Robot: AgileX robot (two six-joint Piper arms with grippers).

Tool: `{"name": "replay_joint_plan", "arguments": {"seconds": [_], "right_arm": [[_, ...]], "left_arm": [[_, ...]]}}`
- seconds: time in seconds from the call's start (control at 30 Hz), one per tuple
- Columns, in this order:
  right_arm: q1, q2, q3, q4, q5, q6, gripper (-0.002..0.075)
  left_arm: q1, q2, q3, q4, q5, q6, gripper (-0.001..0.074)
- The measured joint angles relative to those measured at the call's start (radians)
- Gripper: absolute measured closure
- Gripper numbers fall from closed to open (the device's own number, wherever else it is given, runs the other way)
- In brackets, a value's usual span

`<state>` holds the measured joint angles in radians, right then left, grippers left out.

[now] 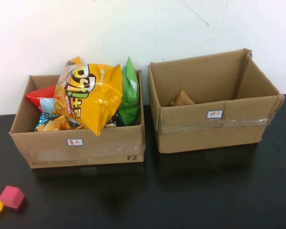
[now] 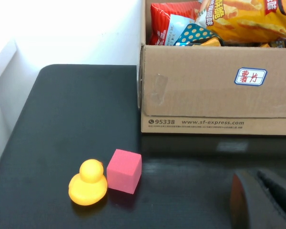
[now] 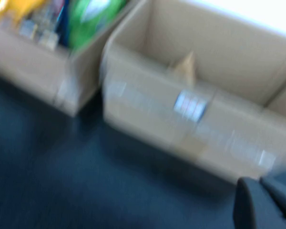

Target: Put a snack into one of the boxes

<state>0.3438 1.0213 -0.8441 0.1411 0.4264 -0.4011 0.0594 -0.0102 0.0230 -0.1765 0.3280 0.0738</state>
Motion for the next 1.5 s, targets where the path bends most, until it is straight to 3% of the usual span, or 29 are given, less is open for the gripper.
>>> {"name": "replay_joint_plan", "arguments": {"seconds": [0.17,0.47,0.8,1.03,1.23,1.5], "right_arm": [[0.000,-0.204,0.104,-0.031,0.157,-0.012,0.0727],[0.000,-0.634,0.345,-0.060,0.048,-0.012,0.0727],[-0.025,-0.975,0.594,-0.151,0.040,0.152,0.0727],[-0.186,-1.021,0.741,-0.155,-0.140,0.183,0.0727],[-0.230,-1.021,0.843,-0.108,-0.224,0.188,0.0727],[-0.303,-1.029,0.871,-0.099,-0.179,0.191,0.0727]], "left_arm": [[0.000,0.000,0.000,0.000,0.000,0.000,0.0738],[0.000,0.000,0.000,0.000,0.000,0.000,0.0737],[0.000,0.000,0.000,0.000,0.000,0.000,0.0737],[0.000,0.000,0.000,0.000,0.000,0.000,0.0737],[0.000,0.000,0.000,0.000,0.000,0.000,0.0737],[0.000,0.000,0.000,0.000,0.002,0.000,0.0737]]}}
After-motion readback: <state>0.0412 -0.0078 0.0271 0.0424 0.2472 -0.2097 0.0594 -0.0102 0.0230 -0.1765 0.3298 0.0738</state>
